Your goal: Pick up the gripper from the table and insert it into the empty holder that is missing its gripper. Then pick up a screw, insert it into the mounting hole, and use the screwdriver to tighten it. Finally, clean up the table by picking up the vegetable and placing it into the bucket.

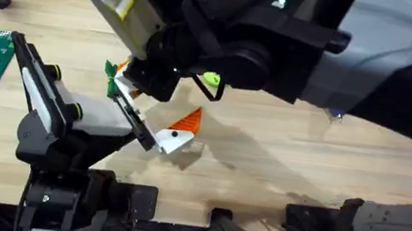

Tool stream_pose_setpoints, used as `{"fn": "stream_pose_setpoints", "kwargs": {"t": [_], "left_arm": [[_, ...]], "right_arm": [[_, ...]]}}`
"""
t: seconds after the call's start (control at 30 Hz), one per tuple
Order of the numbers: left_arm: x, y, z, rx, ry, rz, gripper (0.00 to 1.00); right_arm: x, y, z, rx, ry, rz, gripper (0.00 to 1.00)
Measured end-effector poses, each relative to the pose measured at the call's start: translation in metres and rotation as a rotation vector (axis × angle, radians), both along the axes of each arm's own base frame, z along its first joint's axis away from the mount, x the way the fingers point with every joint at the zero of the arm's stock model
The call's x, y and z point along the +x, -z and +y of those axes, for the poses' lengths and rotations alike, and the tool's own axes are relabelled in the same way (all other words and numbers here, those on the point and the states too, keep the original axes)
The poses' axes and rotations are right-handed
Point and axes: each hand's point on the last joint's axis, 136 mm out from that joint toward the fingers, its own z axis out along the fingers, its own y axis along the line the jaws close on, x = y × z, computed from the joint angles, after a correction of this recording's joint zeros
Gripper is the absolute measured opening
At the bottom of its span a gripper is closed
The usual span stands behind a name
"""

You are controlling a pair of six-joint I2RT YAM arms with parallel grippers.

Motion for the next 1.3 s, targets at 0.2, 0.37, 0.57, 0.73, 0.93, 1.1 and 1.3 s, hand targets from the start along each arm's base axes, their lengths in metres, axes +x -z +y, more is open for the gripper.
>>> {"fn": "stream_pose_setpoints", "kwargs": {"t": [0.2,0.37,0.57,0.73,0.93,1.1,1.3], "left_arm": [[0.0,0.0,0.0,0.0,0.0,0.0,0.986],[0.0,0.0,0.0,0.0,0.0,0.0,0.985],[0.0,0.0,0.0,0.0,0.0,0.0,0.986],[0.0,0.0,0.0,0.0,0.0,0.0,0.986],[0.0,0.0,0.0,0.0,0.0,0.0,0.986],[0.0,0.0,0.0,0.0,0.0,0.0,0.986],[0.0,0.0,0.0,0.0,0.0,0.0,0.986]], "right_arm": [[0.0036,0.0004,-0.0016,-0.008,0.017,-0.014,0.006],[0.0041,0.0004,-0.0019,-0.009,0.019,-0.016,0.006],[0.004,0.0006,-0.002,-0.01,0.019,-0.015,0.006],[0.0019,0.0009,-0.0016,-0.008,0.01,-0.007,0.006],[0.0008,0.0012,-0.0014,-0.008,0.006,-0.002,0.006],[0.0005,0.001,-0.0015,-0.009,0.005,-0.001,0.006],[0.0006,0.0006,-0.0013,-0.007,0.006,-0.001,0.006]]}}
